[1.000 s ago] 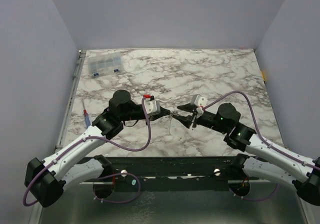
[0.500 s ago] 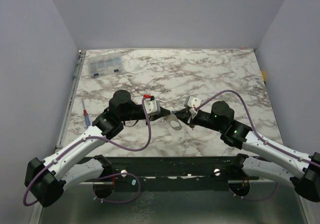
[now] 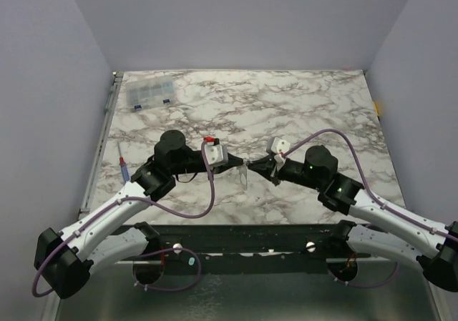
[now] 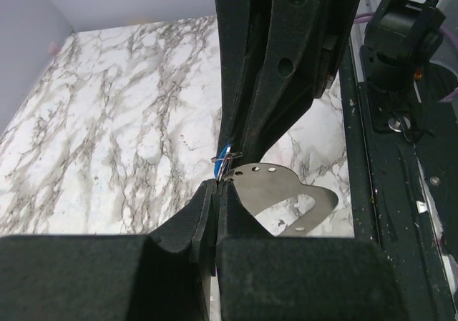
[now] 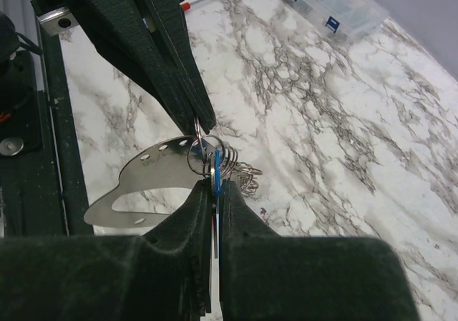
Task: Put the keys on the keyring
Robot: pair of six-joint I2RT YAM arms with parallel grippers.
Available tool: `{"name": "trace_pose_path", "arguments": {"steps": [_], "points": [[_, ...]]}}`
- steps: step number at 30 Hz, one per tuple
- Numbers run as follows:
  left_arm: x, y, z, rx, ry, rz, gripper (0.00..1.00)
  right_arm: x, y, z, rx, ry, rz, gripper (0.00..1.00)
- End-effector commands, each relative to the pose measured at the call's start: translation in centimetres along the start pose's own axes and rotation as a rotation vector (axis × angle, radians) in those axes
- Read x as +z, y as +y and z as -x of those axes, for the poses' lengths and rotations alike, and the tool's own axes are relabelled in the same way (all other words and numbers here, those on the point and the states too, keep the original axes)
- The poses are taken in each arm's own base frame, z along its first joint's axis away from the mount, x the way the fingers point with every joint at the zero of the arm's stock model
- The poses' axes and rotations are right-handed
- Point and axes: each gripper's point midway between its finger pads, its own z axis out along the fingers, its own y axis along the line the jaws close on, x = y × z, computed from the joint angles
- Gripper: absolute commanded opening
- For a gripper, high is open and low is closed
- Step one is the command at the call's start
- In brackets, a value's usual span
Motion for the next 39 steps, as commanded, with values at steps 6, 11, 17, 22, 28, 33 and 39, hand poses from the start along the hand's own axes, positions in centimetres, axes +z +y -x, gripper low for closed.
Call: {"name": "trace_pose_path", "arguments": {"steps": [6,11,17,22,28,33,39], "points": [[-0.4,0.0,2.3,0.057,-0.095,0.018,0.0,-0.3,1.3,-0.4,0.06,0.016,0.055,0.01],[-0.6,0.0,2.9,0.066,-0.118,0.024,0.0,-0.5,1.4,-1.0,0.071,0.03,0.051,0.01],[-0.9,0.2,3.3,0.074,-0.136,0.028,0.0,-0.6,1.6,-1.3,0.08,0.038,0.056,0.01],[-1.0,0.1,3.4,0.075,-0.145,0.021,0.0,-0.6,1.7,-1.6,0.087,0.047,0.06,0.01],[-1.2,0.0,3.9,0.078,-0.167,0.023,0.0,-0.4,2.4,-2.5,0.108,0.08,0.093,0.01],[-1.4,0.1,4.1,0.079,-0.176,0.028,0.0,-0.3,2.7,-3.0,0.124,0.099,0.109,0.01],[-1.4,0.1,4.2,0.073,-0.184,0.023,0.0,-0.3,2.6,-2.3,0.134,0.084,0.103,0.23]]}}
